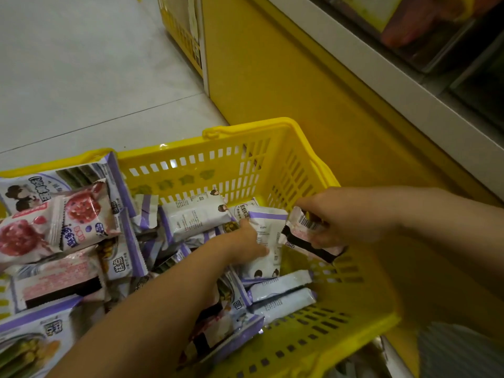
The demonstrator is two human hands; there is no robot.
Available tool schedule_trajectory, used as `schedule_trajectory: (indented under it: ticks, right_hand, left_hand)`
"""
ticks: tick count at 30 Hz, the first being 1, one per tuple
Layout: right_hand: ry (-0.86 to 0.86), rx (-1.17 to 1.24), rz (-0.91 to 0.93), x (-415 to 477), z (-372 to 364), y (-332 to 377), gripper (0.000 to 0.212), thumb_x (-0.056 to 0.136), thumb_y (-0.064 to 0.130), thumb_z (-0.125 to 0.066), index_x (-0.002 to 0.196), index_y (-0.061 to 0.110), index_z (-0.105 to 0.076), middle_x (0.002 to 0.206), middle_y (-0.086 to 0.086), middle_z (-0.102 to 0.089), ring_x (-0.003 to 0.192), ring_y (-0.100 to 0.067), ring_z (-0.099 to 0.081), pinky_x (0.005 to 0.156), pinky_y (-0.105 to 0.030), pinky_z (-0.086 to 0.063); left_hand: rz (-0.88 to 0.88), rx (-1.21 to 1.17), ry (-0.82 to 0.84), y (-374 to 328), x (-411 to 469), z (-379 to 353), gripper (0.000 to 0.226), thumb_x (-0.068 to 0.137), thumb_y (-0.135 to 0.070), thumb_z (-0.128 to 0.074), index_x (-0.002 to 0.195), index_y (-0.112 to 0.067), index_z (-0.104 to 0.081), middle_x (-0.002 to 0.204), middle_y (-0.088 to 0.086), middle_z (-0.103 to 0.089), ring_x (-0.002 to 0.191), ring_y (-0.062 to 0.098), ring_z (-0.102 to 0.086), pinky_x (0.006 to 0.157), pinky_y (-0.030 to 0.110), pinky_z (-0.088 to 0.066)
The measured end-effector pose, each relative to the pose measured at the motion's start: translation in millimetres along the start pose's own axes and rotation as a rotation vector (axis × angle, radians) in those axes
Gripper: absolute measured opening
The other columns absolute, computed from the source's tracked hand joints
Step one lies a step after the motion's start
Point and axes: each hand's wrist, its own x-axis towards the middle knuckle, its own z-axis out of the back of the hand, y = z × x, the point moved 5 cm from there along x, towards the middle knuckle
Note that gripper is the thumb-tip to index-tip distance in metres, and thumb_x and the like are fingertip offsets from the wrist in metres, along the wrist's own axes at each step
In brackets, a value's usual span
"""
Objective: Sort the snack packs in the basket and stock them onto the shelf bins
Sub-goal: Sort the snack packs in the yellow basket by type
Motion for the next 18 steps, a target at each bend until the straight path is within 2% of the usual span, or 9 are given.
schedule_trajectory:
  ticks: [3,5,7,10,14,16,18]
  right_hand:
    - [0.003,0.021,-0.005,-1.7,0.5,0.3,0.023,0.091,0.031,-0.061,0.1,0.026,-0.04,0.077,0.01,-0.046,0.062,-0.005,-0.043,0.051,-0.021,-0.033]
    - [-0.003,0.02,0.003,-2.5,0.8,0.6,0.022,0.091,0.03,-0.062,0.103,0.021,-0.045,0.077,0.009,-0.047,0.062,-0.005,-0.043,0.05,-0.021,-0.033]
    - [-0.004,0.021,0.003,-2.9,1.6,1.4,0.022,0.091,0.028,-0.061,0.106,0.018,-0.049,0.08,0.007,-0.05,0.062,-0.006,-0.044,0.05,-0.02,-0.033]
    - [0.004,0.034,0.007,-3.4,1.3,2.3,0.028,0.092,0.027,-0.061,0.115,0.016,-0.049,0.094,0.0,-0.058,0.071,-0.012,-0.05,0.055,-0.022,-0.037]
    - [0.0,0.003,-0.003,-4.4,-0.6,1.8,0.043,0.092,0.03,-0.06,0.13,0.017,-0.044,0.101,0.0,-0.056,0.08,-0.014,-0.051,0.063,-0.025,-0.039]
    - [-0.007,0.004,-0.003,-3.3,-0.8,1.6,0.044,0.092,0.031,-0.06,0.13,0.016,-0.044,0.095,0.003,-0.056,0.074,-0.012,-0.05,0.06,-0.022,-0.038]
    - [-0.016,0.001,0.0,-1.9,-0.4,1.2,0.039,0.091,0.03,-0.061,0.124,0.015,-0.047,0.08,0.009,-0.047,0.064,-0.007,-0.044,0.052,-0.019,-0.034]
  left_hand:
    - [0.005,0.142,-0.113,-4.8,-6.2,4.0,0.086,0.094,-0.031,-0.057,0.149,0.001,0.0,0.141,0.017,-0.046,0.124,0.032,-0.049,0.098,0.037,-0.041]
    - [0.008,0.23,-0.122,-14.1,-11.3,-2.6,0.085,0.095,-0.024,-0.055,0.149,0.001,0.006,0.133,0.018,-0.053,0.117,0.031,-0.055,0.096,0.037,-0.046]
    - [0.004,0.287,-0.15,-24.9,-14.7,-12.3,0.081,0.095,-0.018,-0.052,0.15,-0.003,0.006,0.138,0.017,-0.048,0.119,0.033,-0.053,0.099,0.043,-0.045]
    - [0.01,0.402,-0.233,-35.9,-19.7,-18.8,0.07,0.097,-0.017,-0.047,0.151,-0.009,-0.004,0.15,0.016,-0.03,0.132,0.039,-0.04,0.103,0.053,-0.039]
    - [-0.053,0.703,-0.22,-37.1,-21.8,-35.4,0.06,0.097,-0.017,-0.049,0.147,-0.004,-0.019,0.143,0.017,-0.028,0.125,0.04,-0.043,0.097,0.053,-0.045]
    - [-0.095,0.754,-0.23,-33.2,-18.2,-43.5,0.054,0.096,-0.014,-0.049,0.143,-0.004,-0.026,0.138,0.017,-0.032,0.122,0.035,-0.046,0.094,0.048,-0.048]
    - [-0.149,0.758,-0.218,-29.8,-11.6,-47.2,0.054,0.096,-0.015,-0.049,0.144,-0.008,-0.026,0.139,0.016,-0.031,0.124,0.033,-0.045,0.093,0.045,-0.049]
